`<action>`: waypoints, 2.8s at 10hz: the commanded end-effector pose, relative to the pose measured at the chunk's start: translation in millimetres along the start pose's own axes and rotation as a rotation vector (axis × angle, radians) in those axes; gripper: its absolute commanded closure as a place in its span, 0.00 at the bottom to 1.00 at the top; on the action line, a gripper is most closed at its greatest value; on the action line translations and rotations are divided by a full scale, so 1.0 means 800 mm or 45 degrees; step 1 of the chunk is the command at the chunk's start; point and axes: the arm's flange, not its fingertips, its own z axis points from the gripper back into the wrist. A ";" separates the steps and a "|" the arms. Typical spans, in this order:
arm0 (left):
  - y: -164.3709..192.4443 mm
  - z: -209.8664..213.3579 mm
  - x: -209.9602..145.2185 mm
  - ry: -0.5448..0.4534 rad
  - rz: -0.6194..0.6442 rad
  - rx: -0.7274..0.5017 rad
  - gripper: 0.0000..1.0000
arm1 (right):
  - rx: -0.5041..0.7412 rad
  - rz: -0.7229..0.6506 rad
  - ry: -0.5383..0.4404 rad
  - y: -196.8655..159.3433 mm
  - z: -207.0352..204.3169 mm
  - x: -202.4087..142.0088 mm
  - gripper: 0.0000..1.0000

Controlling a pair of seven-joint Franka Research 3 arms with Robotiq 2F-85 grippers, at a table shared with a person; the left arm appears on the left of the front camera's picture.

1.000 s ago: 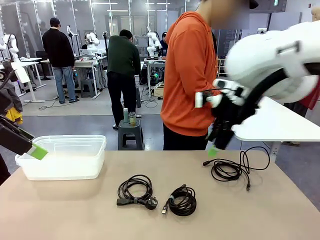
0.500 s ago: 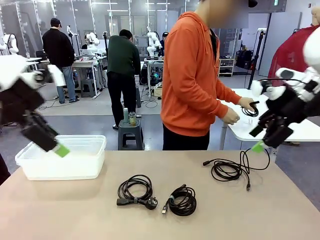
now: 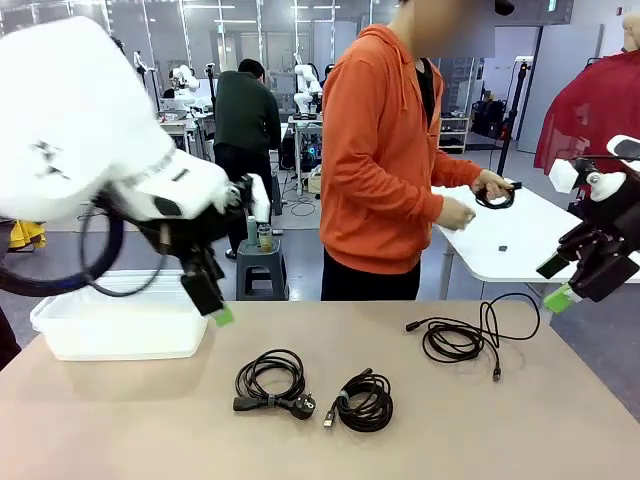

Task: Organize and store the cables.
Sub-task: Place the Power Cable into the Organizing box.

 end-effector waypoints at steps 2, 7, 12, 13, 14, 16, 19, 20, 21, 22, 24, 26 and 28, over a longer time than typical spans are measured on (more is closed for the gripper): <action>-0.004 -0.041 0.027 0.030 -0.153 0.003 0.00 | -0.005 0.013 0.004 -0.002 -0.004 0.012 0.00; -0.007 -0.076 0.030 0.004 -0.237 -0.134 0.00 | -0.005 0.013 0.004 -0.002 -0.004 0.012 0.00; -0.021 -0.100 0.030 0.140 -0.348 -0.142 0.00 | -0.005 0.013 0.004 -0.002 -0.004 0.012 0.00; -0.020 -0.115 0.038 0.180 -0.406 -0.161 0.00 | -0.005 0.013 0.004 -0.002 -0.004 0.012 0.00; -0.016 -0.136 0.044 0.237 -0.420 -0.167 0.00 | -0.005 0.013 0.004 -0.002 -0.004 0.012 0.00; -0.011 -0.172 0.048 0.300 -0.455 -0.157 0.00 | -0.005 0.013 0.004 -0.002 -0.004 0.012 0.00; -0.014 -0.226 0.047 0.318 -0.463 -0.175 0.00 | -0.005 0.013 0.004 -0.002 -0.004 0.012 0.00; -0.011 -0.240 0.045 0.320 -0.449 -0.168 0.00 | -0.005 0.013 0.004 -0.002 -0.004 0.012 0.00; -0.007 -0.256 0.043 0.355 -0.425 -0.149 0.00 | -0.005 0.013 0.004 -0.002 -0.004 0.012 0.00; -0.005 -0.272 0.041 0.379 -0.417 -0.147 0.00 | -0.005 0.013 0.004 -0.002 -0.004 0.012 0.00; 0.009 -0.293 0.038 0.370 -0.376 -0.158 0.00 | -0.005 0.013 0.004 -0.002 -0.004 0.012 0.00; 0.020 -0.307 0.032 0.349 -0.345 -0.190 0.00 | -0.005 0.013 0.004 -0.002 -0.004 0.012 0.00; 0.031 -0.324 0.027 0.350 -0.298 -0.206 0.00 | -0.005 0.013 0.004 -0.002 -0.004 0.012 0.00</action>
